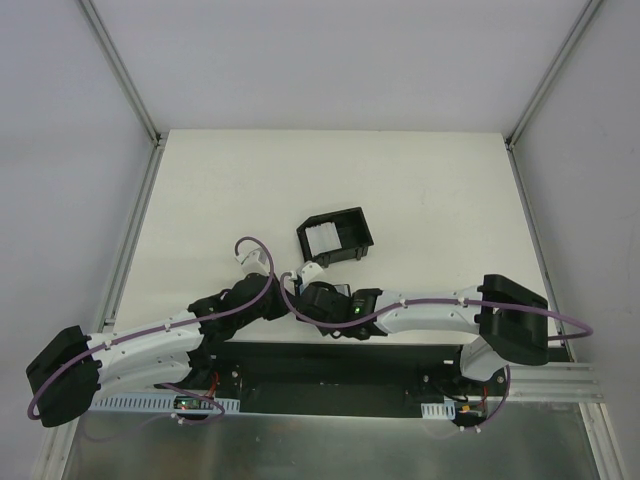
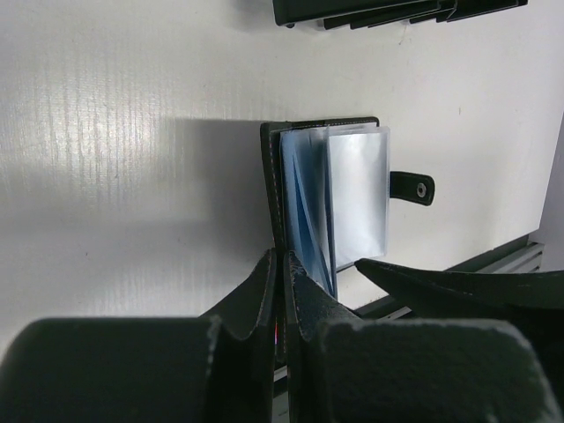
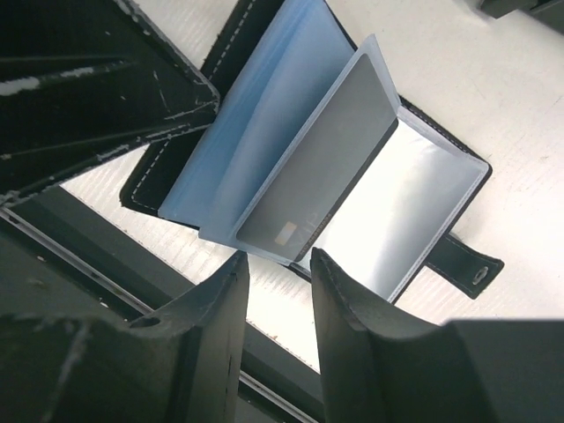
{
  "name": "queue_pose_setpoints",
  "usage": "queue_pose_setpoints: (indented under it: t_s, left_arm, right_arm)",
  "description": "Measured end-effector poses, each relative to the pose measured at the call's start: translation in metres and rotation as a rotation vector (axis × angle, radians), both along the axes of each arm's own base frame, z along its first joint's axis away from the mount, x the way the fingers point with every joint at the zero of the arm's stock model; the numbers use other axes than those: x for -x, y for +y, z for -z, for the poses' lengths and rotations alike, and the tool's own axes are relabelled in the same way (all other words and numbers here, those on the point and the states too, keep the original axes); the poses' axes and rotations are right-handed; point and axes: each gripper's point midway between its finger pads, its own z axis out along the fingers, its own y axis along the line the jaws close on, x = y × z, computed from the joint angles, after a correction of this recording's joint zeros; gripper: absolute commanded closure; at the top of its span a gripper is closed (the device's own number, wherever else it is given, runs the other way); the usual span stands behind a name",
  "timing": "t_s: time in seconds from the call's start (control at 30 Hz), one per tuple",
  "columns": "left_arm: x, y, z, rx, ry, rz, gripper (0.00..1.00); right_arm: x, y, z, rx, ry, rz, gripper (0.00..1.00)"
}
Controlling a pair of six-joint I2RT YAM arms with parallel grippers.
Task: Put the credit cards into the card holder
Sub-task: Turn over the card slot in the card holder.
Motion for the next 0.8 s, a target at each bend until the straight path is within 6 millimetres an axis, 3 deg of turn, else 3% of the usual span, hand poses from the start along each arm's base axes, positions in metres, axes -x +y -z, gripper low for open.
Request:
queue_pose_setpoints:
  t_s: [0.8]
  left_arm:
    - [0.001, 0.002, 0.004, -0.008, 0.004, -0.002, 1.00]
  right_arm:
    - [-0.001, -0.020, 0.008, 0.070, 0.008, 0.031, 0.65]
